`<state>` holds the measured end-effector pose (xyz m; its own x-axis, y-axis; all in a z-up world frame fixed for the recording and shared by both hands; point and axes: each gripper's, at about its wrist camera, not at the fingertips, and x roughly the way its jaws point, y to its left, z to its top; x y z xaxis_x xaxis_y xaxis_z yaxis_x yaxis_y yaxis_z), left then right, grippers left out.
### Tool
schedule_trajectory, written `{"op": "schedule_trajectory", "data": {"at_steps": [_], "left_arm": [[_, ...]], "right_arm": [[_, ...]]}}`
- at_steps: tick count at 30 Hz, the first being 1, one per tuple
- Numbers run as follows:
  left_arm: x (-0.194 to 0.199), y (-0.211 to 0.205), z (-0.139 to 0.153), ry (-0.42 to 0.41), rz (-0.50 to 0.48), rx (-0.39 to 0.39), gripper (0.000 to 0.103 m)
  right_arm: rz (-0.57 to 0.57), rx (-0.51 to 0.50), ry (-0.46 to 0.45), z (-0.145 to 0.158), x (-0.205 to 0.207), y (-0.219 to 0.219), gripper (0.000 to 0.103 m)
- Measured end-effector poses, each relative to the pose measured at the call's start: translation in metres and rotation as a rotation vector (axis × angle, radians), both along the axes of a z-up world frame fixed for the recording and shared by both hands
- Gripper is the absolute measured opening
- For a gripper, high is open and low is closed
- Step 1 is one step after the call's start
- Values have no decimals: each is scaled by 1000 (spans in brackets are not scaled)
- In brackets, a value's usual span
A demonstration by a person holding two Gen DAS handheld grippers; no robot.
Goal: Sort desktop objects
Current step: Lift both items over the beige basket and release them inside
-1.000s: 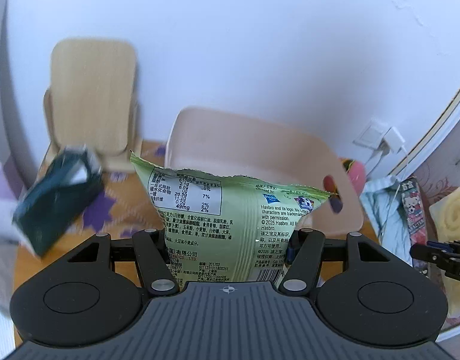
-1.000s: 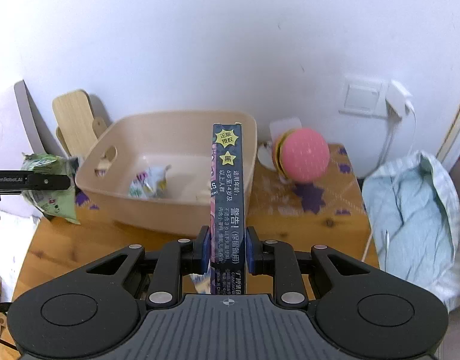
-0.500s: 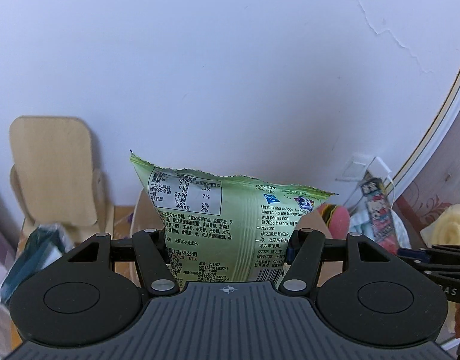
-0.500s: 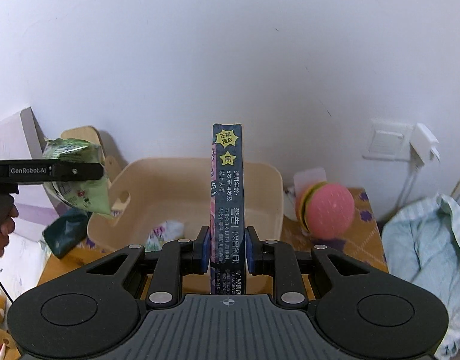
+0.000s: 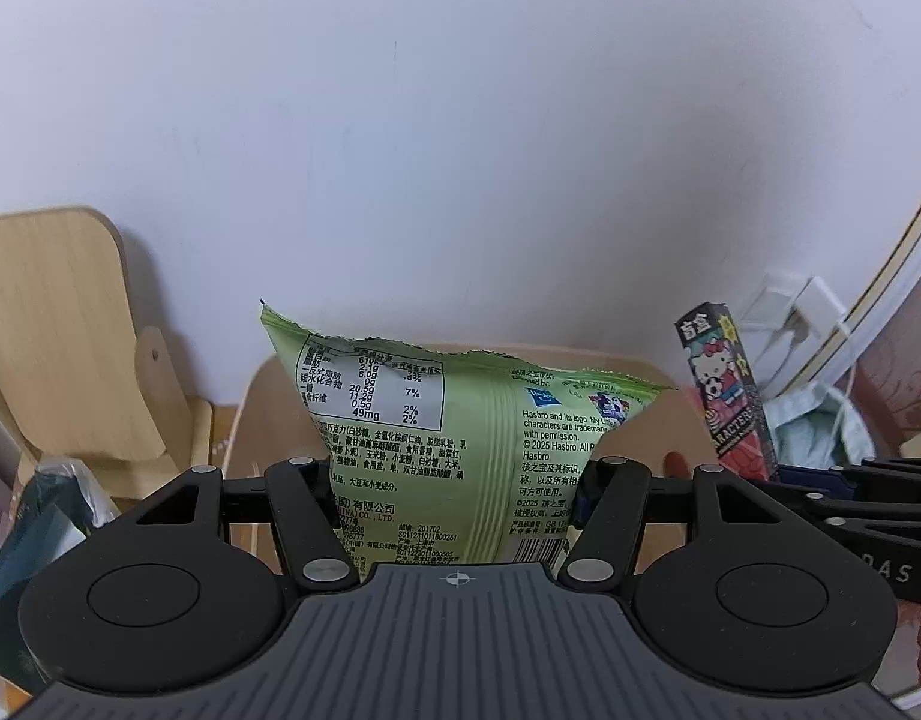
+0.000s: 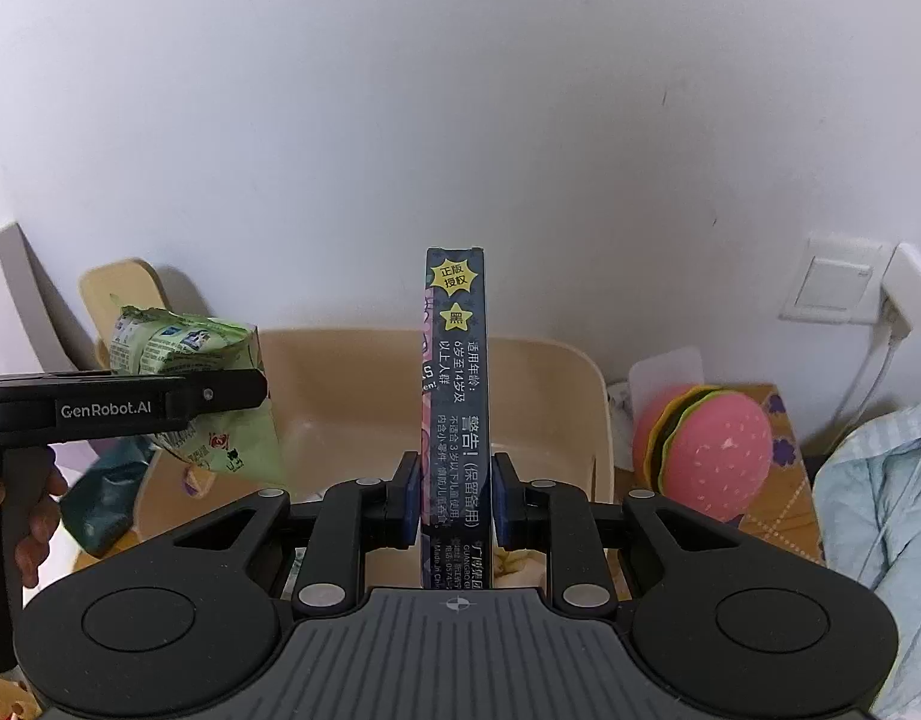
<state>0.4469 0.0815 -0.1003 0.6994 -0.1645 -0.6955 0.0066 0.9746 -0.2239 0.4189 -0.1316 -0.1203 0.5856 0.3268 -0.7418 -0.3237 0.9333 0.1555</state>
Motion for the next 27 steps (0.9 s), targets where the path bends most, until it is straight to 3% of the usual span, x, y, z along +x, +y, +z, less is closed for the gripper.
{"op": "schedule_trajectory", "data": {"at_steps": [8,14,19,24,27], "left_arm": [[14,-13,-32,129,-22,-1,62],[10,-13,-48,168,-27,-3,64],[8,-6,-51,193,-4,-21,79],[5,-7,-42,167,4,4,87],[5,-10,-36,145,16,24,90]], "right_arm": [[8,-77,61,-33,17,12,22],[5,-113,79,-49,22,14,22],[21,-137,84,-51,22,16,21],[14,-125,76,-50,17,13,54],[23,-125,69,-47,12,16,55]]}}
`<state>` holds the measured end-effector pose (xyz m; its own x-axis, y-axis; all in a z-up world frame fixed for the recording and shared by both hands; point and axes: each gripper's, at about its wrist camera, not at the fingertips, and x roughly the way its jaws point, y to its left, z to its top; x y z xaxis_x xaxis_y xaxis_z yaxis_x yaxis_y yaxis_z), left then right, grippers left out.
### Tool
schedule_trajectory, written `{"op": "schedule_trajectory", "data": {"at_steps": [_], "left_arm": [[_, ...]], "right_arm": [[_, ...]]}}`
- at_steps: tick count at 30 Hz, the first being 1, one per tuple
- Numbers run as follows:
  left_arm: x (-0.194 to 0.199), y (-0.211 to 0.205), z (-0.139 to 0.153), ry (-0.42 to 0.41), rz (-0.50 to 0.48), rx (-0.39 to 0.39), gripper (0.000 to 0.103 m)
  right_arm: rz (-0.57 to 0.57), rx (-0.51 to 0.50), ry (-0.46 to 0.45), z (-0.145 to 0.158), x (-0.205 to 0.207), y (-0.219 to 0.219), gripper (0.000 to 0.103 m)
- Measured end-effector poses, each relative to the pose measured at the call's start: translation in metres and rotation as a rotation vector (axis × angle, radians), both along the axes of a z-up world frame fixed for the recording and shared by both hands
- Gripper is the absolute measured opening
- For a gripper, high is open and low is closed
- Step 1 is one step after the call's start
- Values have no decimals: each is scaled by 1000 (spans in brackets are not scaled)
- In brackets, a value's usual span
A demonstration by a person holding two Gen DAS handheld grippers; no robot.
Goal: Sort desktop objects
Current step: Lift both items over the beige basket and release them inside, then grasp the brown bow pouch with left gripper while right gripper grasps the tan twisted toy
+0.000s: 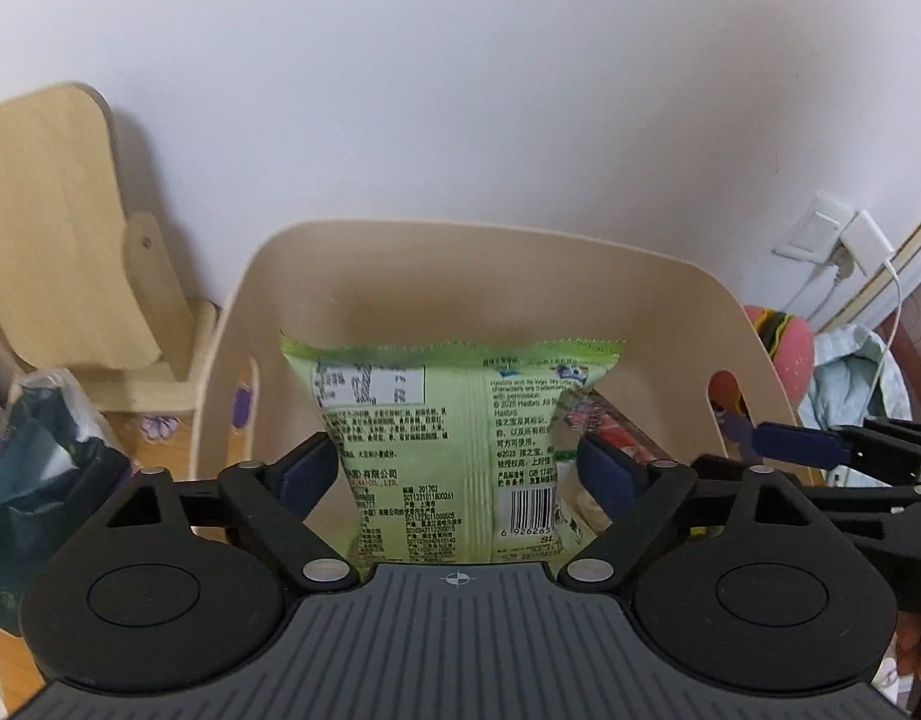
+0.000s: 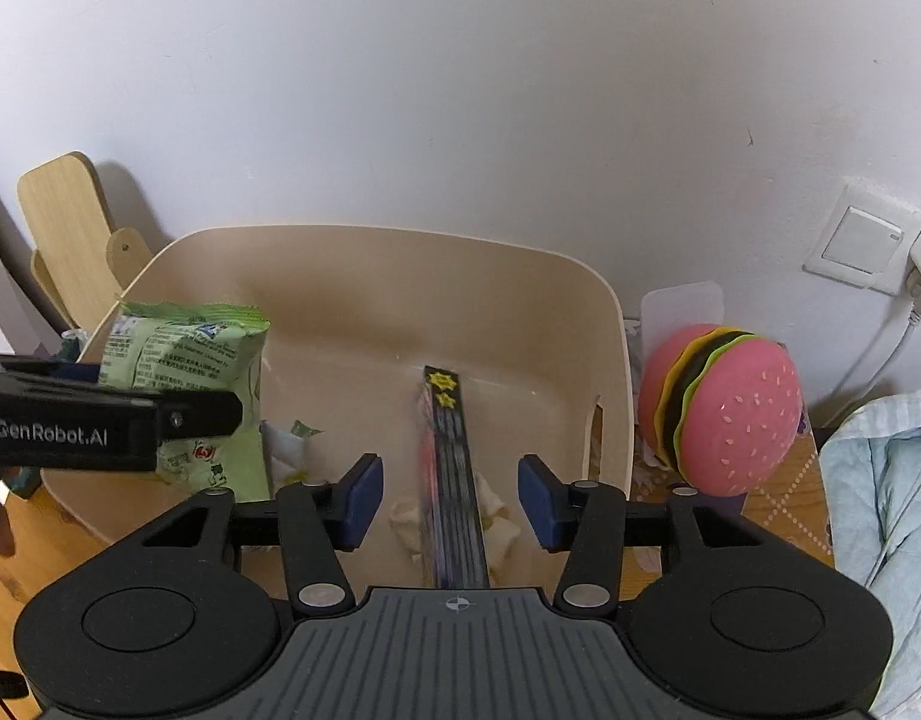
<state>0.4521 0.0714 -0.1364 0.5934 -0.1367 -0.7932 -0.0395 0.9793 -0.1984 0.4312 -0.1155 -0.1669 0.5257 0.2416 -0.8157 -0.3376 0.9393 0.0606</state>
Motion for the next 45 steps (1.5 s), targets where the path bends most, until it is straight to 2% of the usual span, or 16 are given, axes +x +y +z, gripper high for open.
{"op": "schedule_trajectory", "data": {"at_steps": [3,10,20,26,30,38,45], "left_arm": [[-6,-1,8,-22,-9,7,91],[-30,2,29,-69,-34,35,94],[-70,9,45,-90,-49,11,94],[-102,12,42,-52,-33,-32,95],[-126,14,31,-3,-15,-69,95],[-173,17,4,114,19,-138,95],[-209,5,-10,183,-3,-147,95]], "right_arm": [[10,-3,-25,5,-5,0,61],[33,-6,-64,16,-15,0,64],[29,15,-119,43,-46,-16,76],[21,20,-139,52,-72,-28,80],[15,20,-143,50,-92,-36,90],[25,-13,-132,37,-136,-47,98],[37,-35,-92,19,-165,-55,103]]}}
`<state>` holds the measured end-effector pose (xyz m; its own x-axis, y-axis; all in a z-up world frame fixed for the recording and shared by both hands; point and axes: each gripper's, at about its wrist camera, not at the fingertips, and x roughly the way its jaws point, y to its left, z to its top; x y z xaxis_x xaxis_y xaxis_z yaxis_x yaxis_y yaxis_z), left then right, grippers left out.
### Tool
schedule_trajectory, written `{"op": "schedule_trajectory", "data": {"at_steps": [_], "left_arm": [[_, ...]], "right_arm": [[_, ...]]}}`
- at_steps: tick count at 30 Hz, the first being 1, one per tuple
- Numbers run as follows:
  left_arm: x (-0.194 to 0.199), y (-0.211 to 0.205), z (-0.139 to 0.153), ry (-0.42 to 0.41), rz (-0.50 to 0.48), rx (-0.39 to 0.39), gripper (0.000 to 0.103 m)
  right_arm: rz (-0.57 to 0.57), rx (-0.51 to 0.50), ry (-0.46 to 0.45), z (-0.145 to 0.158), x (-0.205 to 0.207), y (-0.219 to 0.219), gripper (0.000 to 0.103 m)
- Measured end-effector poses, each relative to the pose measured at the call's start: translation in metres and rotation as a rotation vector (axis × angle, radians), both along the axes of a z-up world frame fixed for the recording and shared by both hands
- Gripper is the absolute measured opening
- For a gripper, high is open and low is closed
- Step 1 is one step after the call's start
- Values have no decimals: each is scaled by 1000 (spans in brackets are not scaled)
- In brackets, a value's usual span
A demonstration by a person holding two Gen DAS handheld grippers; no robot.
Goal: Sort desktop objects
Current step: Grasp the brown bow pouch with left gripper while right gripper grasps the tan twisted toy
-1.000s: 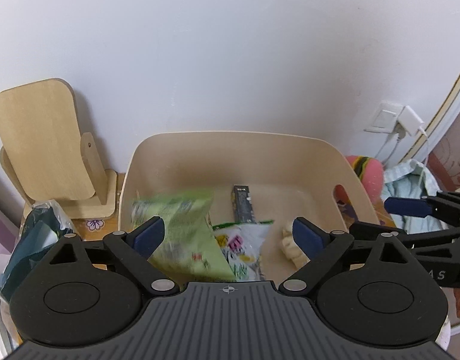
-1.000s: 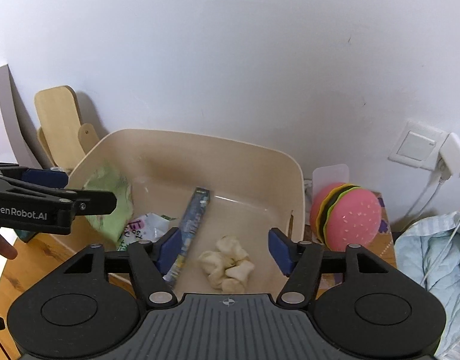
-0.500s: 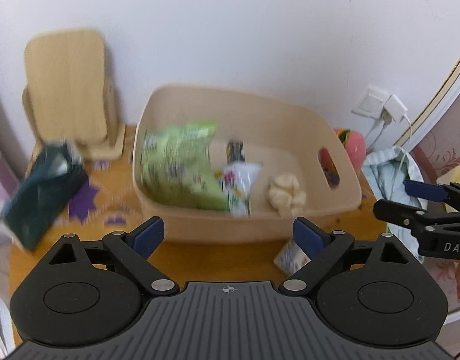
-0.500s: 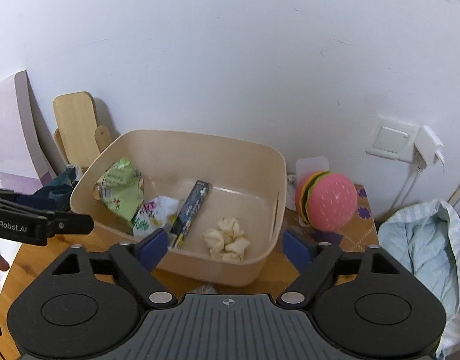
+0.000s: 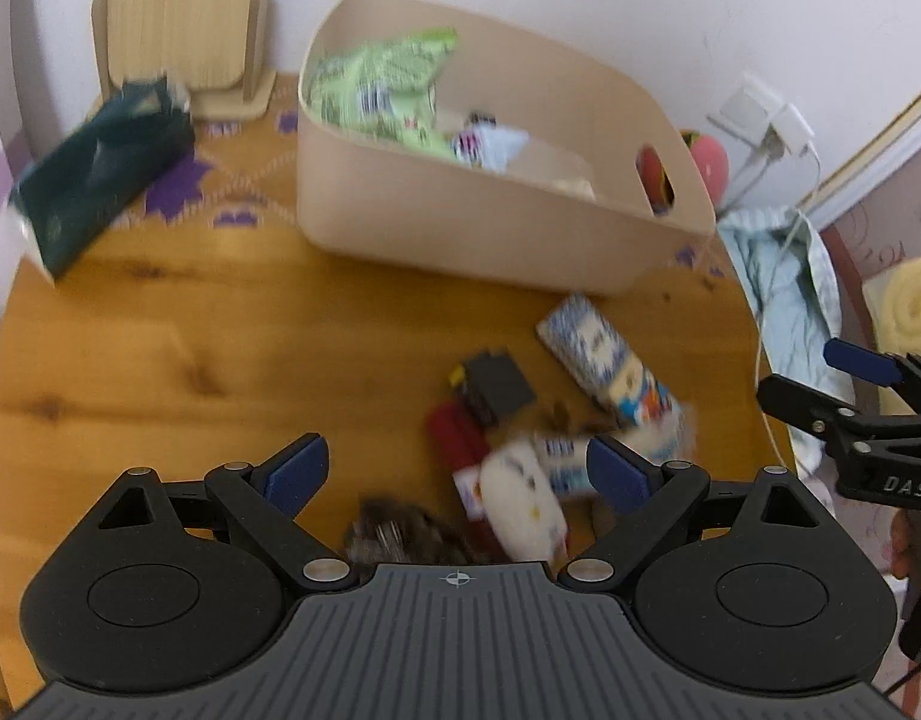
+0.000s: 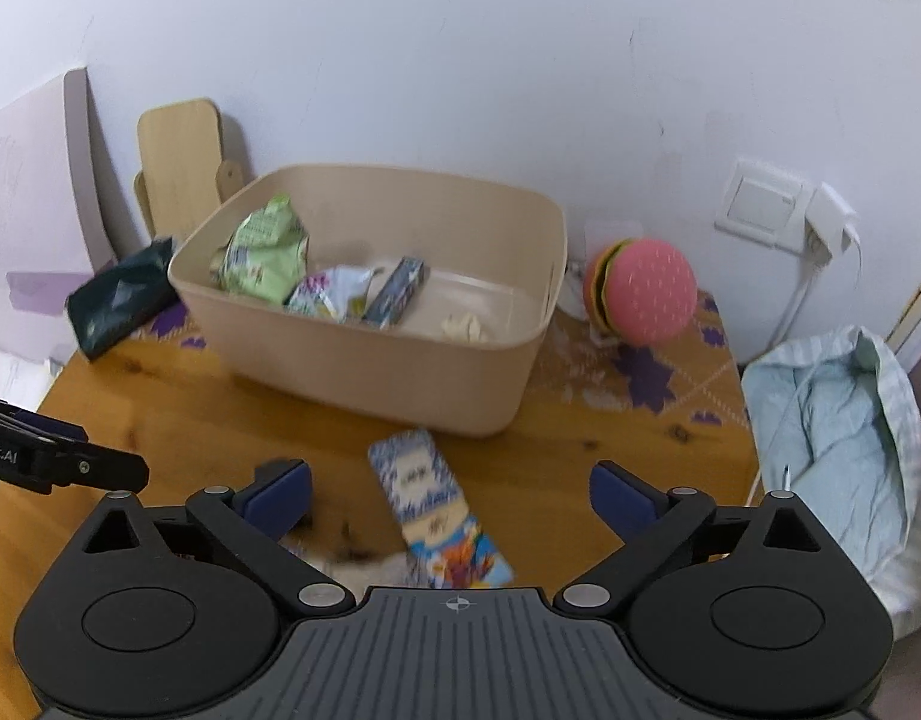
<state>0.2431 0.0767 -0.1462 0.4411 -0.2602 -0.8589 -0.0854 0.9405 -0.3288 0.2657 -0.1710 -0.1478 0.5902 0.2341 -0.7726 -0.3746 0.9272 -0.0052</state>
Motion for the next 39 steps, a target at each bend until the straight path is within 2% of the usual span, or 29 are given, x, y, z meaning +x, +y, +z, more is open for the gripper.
{"op": "schedule_trajectory", "data": {"at_steps": [10,21,27,32,39], "left_arm": [[-31,-20,-20,92,-35,-36,94],[-37,-40,-49,168,-20,-43,95],[-35,-34,-72,234,42,-62,94],[-31,-29,-79,247,97,-55,95],[-25,-26,-92,265,132,-8,95]], "right_arm": [[32,-49,96,-36,-36,-2,103],[61,-87,204,-73,-44,9,103],[25,-82,231,-89,-40,12,103],[-11,-75,261,-104,-35,12,103],[-33,-93,257,-114,-23,15,102]]}}
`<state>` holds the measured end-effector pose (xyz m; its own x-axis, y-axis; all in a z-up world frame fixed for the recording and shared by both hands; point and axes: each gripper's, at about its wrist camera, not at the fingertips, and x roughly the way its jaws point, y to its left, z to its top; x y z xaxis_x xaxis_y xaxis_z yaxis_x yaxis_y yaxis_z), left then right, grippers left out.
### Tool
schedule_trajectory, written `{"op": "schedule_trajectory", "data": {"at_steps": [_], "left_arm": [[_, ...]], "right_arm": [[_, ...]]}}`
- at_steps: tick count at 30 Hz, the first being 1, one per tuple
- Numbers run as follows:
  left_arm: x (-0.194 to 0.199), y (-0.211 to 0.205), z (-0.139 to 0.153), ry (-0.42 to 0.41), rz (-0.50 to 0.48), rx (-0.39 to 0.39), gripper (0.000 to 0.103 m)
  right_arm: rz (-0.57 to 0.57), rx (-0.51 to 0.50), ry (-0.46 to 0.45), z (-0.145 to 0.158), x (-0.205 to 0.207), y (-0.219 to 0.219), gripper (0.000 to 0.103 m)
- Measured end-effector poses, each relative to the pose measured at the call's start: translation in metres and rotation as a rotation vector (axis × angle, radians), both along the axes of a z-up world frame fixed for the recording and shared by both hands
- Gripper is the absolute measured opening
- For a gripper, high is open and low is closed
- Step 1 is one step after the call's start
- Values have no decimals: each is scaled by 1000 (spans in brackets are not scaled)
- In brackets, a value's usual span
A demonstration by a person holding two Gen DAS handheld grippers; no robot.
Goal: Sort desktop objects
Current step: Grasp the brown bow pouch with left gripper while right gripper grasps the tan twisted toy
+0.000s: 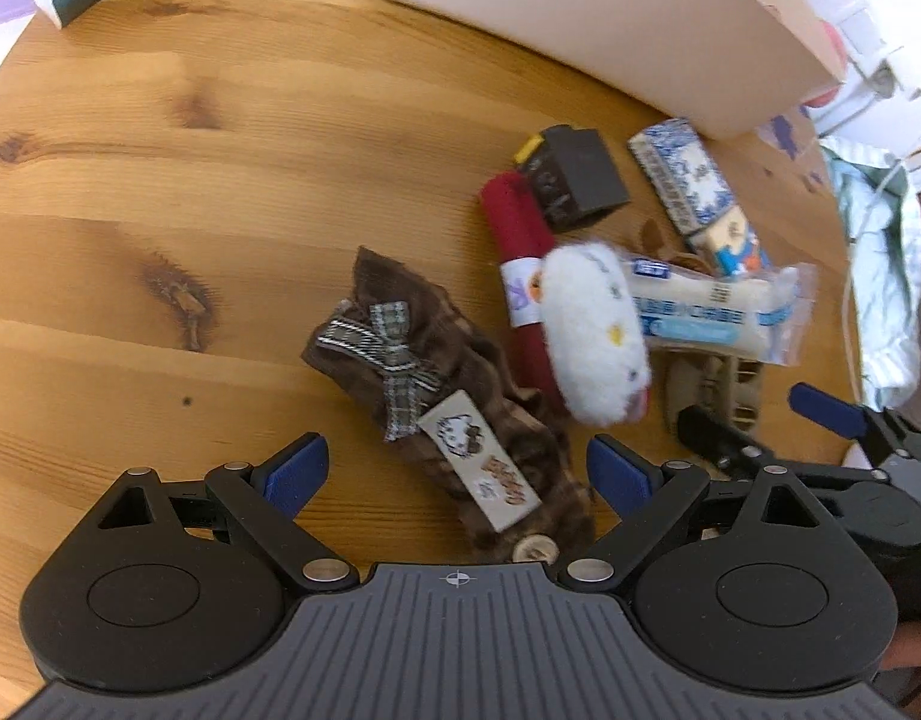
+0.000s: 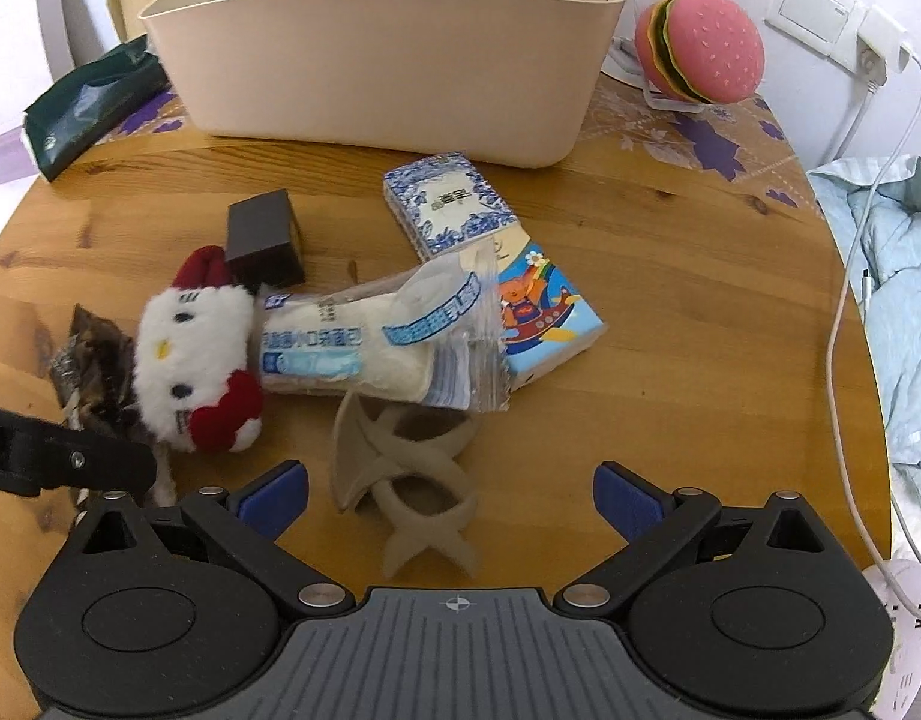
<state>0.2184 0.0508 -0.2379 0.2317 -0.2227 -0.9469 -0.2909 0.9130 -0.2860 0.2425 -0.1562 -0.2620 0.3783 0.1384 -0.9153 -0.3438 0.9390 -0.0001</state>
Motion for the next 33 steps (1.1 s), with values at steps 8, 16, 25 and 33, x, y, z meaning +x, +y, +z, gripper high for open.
{"op": "schedule_trajectory", "data": {"at_steps": [8,16,25,33], "left_arm": [[1,-8,-3,-17,-54,95,95],[-5,-7,-3,-36,-45,106,86],[-13,6,0,-67,-44,95,45],[-26,20,-2,-52,-6,59,43]], "right_arm": [[-55,27,28,-9,8,-3,83],[-22,64,20,-6,2,1,54],[-17,73,35,-5,-7,-4,46],[-48,96,49,3,-29,-22,46]]}}
